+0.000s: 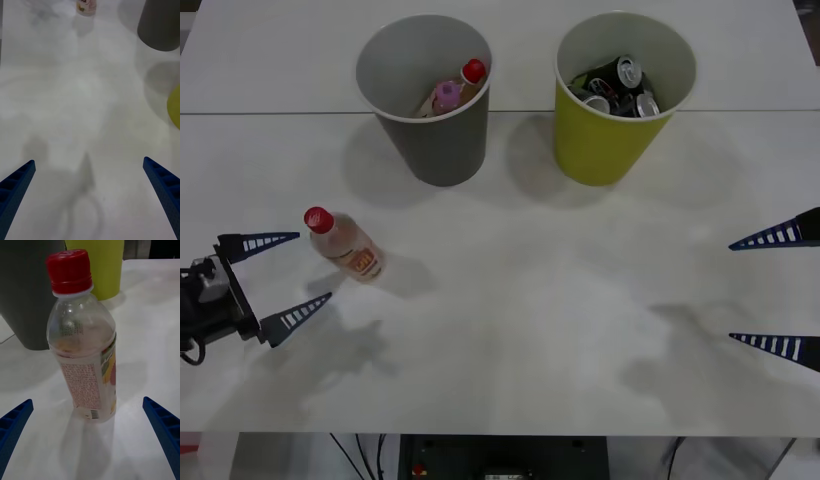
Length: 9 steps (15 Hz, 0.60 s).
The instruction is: Put the can into the green bin and the plastic bottle into the gray bin
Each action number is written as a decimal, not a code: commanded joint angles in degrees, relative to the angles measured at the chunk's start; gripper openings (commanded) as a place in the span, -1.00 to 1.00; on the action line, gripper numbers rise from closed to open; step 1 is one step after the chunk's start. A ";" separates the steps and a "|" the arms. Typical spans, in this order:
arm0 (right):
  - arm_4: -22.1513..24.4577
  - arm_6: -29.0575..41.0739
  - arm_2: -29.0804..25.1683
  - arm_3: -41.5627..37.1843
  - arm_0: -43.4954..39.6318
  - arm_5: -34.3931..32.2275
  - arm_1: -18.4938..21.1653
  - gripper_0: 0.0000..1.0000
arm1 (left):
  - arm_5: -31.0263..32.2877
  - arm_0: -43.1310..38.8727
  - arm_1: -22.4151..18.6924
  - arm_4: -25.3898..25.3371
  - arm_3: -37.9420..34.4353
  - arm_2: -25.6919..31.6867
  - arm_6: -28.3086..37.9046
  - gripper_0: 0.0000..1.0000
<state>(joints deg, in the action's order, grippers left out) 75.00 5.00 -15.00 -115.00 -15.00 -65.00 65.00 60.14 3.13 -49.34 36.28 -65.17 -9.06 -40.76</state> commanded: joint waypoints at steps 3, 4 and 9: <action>0.00 0.00 0.00 0.00 0.00 0.00 0.00 1.00 | -1.43 1.44 3.37 0.81 0.39 0.09 -0.11 1.00; 0.00 0.00 0.00 0.00 0.00 0.00 0.00 1.00 | -1.70 1.88 3.99 1.24 0.65 0.09 -0.03 1.00; 0.00 0.00 0.00 0.00 0.00 0.00 0.00 1.00 | -2.05 4.25 6.80 2.74 2.15 0.09 0.33 1.00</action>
<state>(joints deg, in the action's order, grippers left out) 75.00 5.00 -15.00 -115.00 -15.00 -65.00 65.00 58.27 7.10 -42.87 38.57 -63.04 -9.02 -40.62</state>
